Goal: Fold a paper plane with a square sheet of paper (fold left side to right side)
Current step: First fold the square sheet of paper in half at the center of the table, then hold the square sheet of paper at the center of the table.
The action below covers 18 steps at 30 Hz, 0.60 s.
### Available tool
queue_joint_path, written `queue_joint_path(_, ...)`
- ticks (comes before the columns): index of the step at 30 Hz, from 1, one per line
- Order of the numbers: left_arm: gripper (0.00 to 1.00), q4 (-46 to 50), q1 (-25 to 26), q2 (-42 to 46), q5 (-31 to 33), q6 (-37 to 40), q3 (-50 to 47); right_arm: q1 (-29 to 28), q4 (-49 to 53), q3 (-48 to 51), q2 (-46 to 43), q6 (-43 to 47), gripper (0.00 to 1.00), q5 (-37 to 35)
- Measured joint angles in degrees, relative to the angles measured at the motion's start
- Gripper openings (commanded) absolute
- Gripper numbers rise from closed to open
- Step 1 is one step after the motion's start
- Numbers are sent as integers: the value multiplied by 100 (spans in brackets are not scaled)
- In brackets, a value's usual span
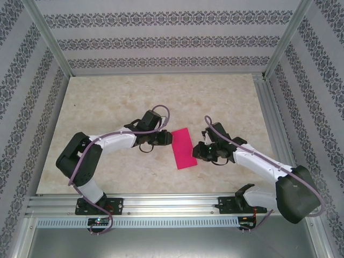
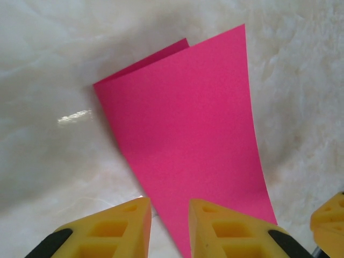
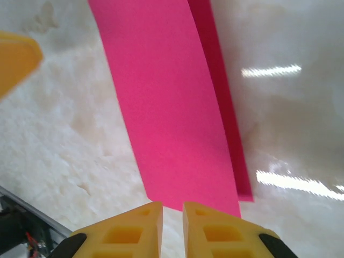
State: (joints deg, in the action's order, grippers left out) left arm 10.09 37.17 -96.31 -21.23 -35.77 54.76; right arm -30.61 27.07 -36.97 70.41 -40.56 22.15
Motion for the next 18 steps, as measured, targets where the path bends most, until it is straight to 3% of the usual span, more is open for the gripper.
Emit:
queue_joint_path(8,26,-476,48,-485,-190,-297,68,-15,-446,-459,1261,22,18,59)
queue_joint_path(18,25,-516,92,-1040,-190,-354,516,-15,-481,-492,1947,151,18,-90)
